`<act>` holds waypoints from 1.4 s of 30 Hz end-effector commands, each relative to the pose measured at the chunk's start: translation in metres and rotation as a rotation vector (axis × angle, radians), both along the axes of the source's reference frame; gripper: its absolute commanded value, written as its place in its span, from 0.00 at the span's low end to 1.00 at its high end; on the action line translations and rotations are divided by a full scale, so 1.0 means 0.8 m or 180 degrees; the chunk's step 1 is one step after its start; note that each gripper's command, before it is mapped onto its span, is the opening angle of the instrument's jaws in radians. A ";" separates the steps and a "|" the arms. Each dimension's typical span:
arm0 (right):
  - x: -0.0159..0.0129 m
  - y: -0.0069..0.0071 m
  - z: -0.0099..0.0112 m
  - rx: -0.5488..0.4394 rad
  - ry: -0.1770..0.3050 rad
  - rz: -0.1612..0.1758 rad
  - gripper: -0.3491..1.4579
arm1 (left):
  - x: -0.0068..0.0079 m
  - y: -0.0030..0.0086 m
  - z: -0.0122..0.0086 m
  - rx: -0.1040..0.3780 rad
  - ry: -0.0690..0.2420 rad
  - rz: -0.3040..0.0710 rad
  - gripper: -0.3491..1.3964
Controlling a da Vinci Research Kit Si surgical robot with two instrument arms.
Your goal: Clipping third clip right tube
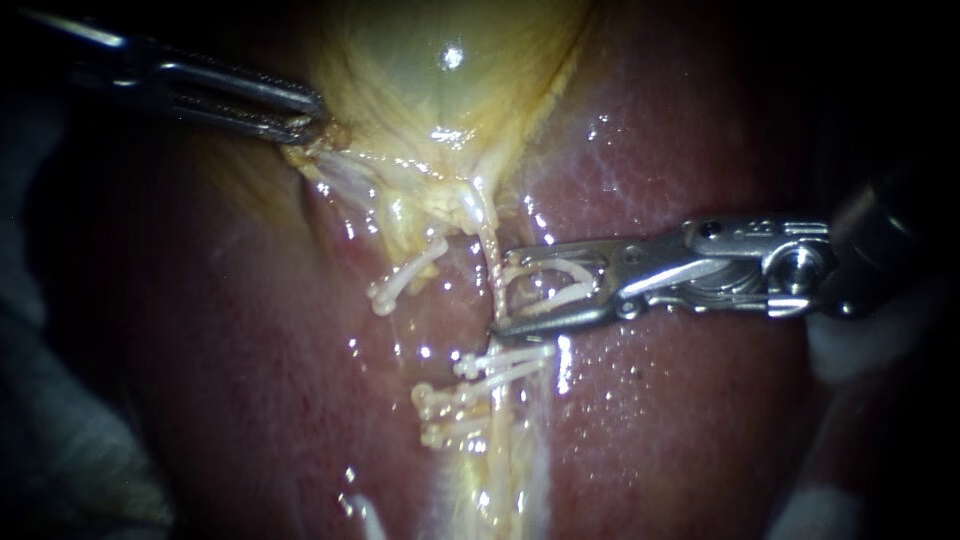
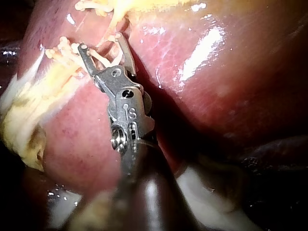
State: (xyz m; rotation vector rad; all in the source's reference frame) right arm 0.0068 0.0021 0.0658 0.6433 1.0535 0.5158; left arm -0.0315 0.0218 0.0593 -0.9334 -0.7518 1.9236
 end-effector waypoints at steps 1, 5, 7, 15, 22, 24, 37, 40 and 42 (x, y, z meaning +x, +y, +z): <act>0.0000 0.0000 0.0002 0.0017 0.0023 0.0015 0.44 | 0.0000 0.0000 0.0000 0.0000 0.0000 0.0000 0.00; 0.0004 0.0002 0.0005 0.0116 0.0067 0.0062 0.44 | 0.0000 0.0000 0.0000 0.0000 0.0000 0.0000 0.00; 0.0008 0.0003 0.0005 0.0180 0.0096 0.0081 0.44 | 0.0000 0.0000 0.0000 0.0000 0.0000 0.0000 0.00; 0.0031 0.0002 0.0011 0.0394 0.0236 0.0167 0.44 | 0.0000 0.0000 0.0000 0.0000 0.0001 -0.0001 0.00; 0.0048 0.0001 0.0012 0.0642 0.0457 0.0219 0.44 | -0.0001 0.0000 0.0000 0.0000 0.0001 -0.0001 0.00; 0.0052 0.0002 0.0011 0.0690 0.0553 0.0247 0.44 | -0.0001 0.0000 0.0000 0.0000 0.0001 -0.0001 0.00; 0.0061 0.0015 -0.0031 0.0912 0.1019 0.0450 0.44 | -0.0001 0.0000 0.0000 0.0000 0.0001 -0.0001 0.00; 0.0060 0.0019 -0.0037 0.0925 0.1038 0.0459 0.42 | -0.0001 0.0000 0.0000 0.0000 0.0001 -0.0001 0.00; 0.0059 0.0019 -0.0037 0.0961 0.1031 0.0464 0.40 | -0.0001 0.0000 0.0000 0.0000 0.0001 -0.0001 0.00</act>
